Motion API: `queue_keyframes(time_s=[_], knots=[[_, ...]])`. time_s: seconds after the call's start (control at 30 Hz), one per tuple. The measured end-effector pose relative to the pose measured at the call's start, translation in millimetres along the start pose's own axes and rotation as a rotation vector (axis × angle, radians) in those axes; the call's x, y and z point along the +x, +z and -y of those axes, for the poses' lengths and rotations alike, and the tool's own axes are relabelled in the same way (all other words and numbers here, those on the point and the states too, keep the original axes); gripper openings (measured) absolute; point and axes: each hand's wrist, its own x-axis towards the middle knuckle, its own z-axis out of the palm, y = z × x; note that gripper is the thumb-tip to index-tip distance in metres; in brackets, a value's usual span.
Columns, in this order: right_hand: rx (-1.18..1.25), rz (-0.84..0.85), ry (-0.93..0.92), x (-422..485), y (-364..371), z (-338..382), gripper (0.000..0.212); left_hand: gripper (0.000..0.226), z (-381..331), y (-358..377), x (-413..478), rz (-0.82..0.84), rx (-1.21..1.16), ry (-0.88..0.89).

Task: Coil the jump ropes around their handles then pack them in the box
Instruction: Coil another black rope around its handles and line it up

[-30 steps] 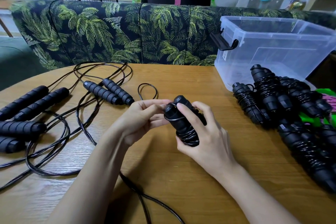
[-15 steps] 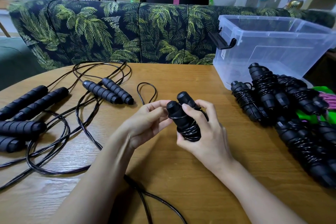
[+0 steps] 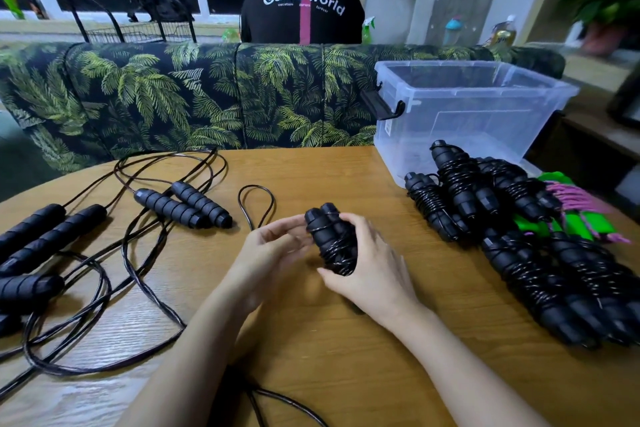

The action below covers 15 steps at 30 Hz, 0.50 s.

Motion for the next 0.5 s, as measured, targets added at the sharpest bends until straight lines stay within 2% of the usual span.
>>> queue_keyframes(time_s=[0.2, 0.3, 0.5], knots=[[0.001, -0.049, 0.084, -12.7, -37.0, -24.4, 0.079, 0.034, 14.0, 5.6, -4.2, -0.049, 0.682, 0.246], [-0.055, -0.058, 0.106, -32.3, -69.0, -41.8, 0.077, 0.036, 12.6, 20.5, -12.4, 0.01, 0.996, 0.326], [-0.145, -0.138, 0.172, -74.3, -132.9, -74.3, 0.077, 0.043, 21.4, 94.7, -29.3, 0.192, 1.209, 0.369]])
